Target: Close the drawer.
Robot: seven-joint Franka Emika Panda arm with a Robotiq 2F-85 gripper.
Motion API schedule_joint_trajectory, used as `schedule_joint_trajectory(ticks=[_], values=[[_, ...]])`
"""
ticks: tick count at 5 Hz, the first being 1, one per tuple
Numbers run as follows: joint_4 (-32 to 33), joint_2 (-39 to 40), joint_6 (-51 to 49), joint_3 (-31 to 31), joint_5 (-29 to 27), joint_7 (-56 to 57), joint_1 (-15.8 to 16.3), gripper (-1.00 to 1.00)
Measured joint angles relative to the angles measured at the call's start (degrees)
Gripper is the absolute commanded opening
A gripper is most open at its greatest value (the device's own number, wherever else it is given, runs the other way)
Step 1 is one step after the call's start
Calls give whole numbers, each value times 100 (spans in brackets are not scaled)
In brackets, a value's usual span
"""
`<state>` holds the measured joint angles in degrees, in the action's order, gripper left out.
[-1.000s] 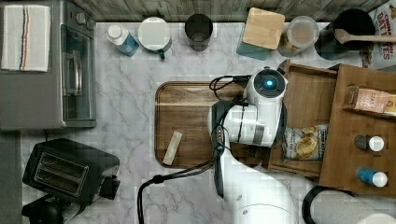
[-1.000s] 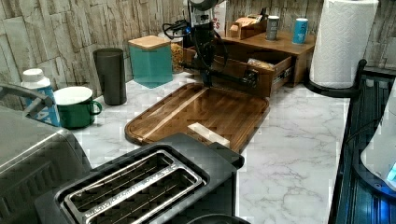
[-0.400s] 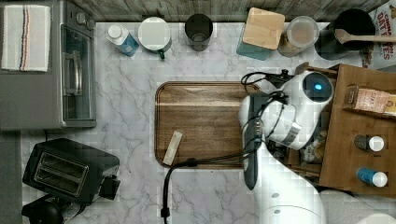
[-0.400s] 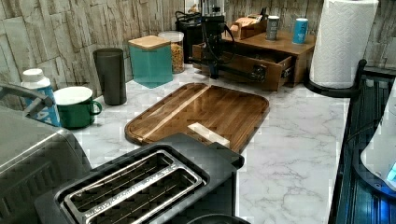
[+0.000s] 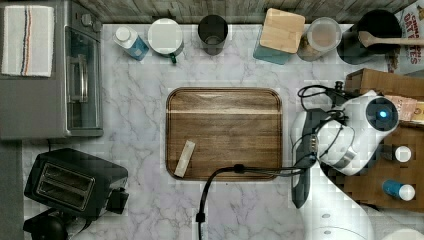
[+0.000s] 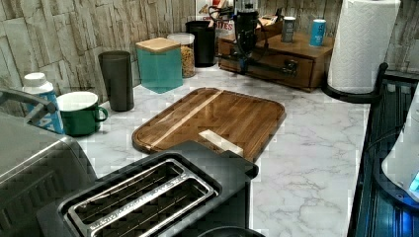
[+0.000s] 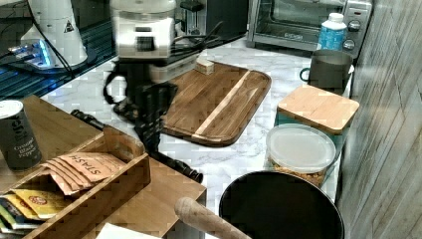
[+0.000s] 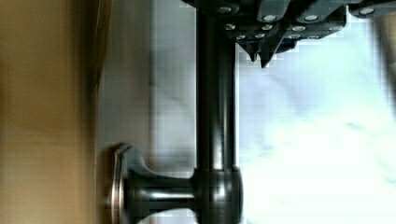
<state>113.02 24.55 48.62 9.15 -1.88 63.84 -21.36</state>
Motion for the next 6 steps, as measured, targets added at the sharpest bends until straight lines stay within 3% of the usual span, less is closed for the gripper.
schedule_joint_trajectory(ticks=[2, 6], values=[[-34, 52, -14, 148, 388, 0, 245, -100], [-73, 84, -56, 313, 368, -22, 425, -100]])
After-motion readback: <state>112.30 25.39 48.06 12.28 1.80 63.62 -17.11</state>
